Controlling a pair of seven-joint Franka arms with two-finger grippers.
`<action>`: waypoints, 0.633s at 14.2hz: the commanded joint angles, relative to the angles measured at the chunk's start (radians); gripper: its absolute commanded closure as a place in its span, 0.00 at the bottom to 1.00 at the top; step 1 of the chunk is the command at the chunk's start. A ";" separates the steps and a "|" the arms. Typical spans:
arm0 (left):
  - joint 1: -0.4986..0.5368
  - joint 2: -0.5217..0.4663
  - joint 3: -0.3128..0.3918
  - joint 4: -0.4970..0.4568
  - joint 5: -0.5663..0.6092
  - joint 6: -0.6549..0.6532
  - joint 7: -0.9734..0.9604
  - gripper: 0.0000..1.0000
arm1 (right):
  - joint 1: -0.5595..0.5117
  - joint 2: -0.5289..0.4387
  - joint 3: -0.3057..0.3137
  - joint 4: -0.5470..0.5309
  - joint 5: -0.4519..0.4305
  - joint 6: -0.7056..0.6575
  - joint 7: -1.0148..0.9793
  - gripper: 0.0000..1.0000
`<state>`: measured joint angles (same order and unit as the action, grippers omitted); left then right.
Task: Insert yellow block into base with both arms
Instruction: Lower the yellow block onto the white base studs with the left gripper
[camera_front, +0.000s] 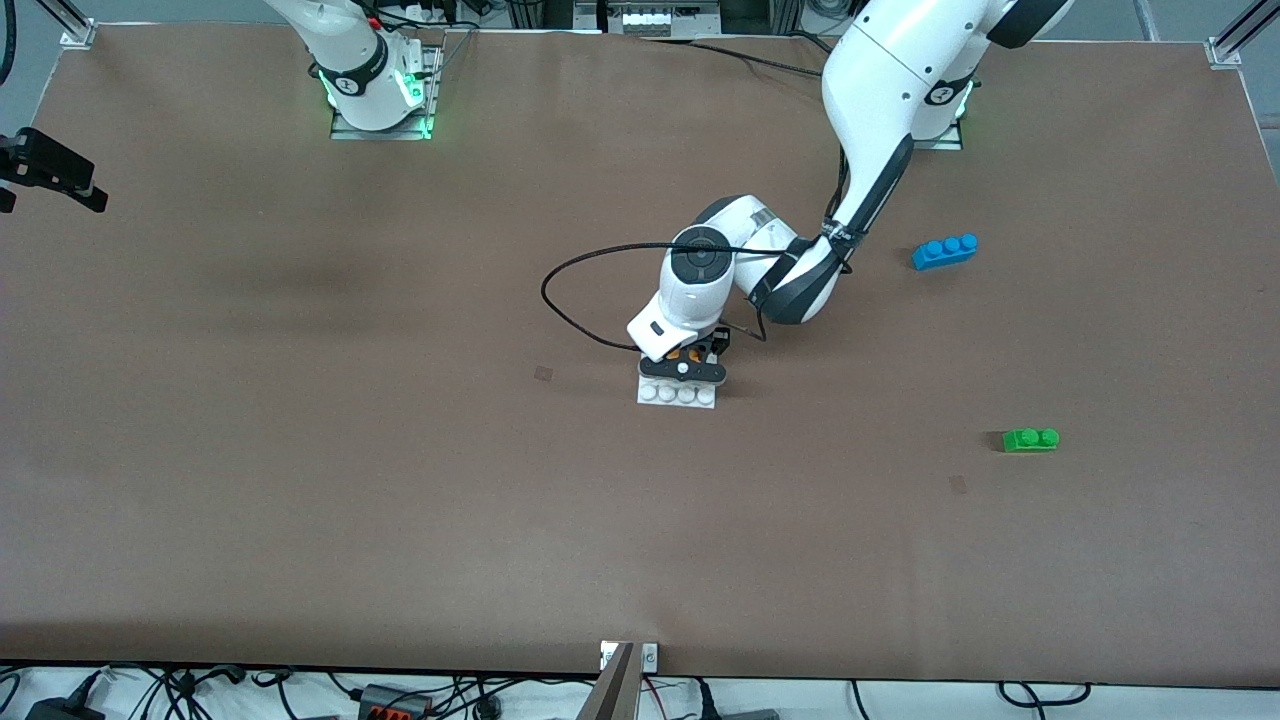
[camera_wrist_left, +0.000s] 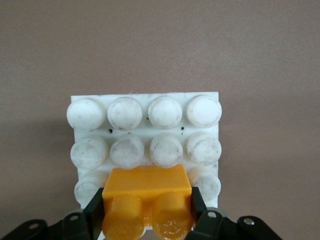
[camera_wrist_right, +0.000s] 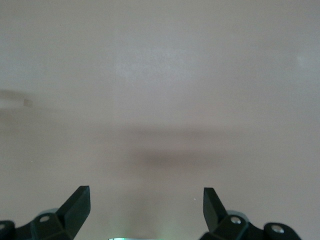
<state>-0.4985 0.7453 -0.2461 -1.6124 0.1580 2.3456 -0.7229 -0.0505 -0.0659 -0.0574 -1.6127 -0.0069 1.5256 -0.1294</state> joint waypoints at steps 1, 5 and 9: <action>0.003 0.023 -0.004 0.040 0.017 -0.031 -0.015 0.18 | -0.002 0.009 0.001 0.022 0.002 -0.022 -0.009 0.00; 0.006 0.016 -0.007 0.089 0.014 -0.101 -0.015 0.00 | -0.003 0.009 0.001 0.022 0.002 -0.022 -0.009 0.00; 0.017 -0.026 -0.006 0.095 0.018 -0.149 -0.009 0.00 | -0.003 0.009 0.001 0.022 0.002 -0.024 -0.010 0.00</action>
<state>-0.4944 0.7492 -0.2461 -1.5270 0.1580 2.2426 -0.7262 -0.0505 -0.0642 -0.0574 -1.6127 -0.0069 1.5214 -0.1294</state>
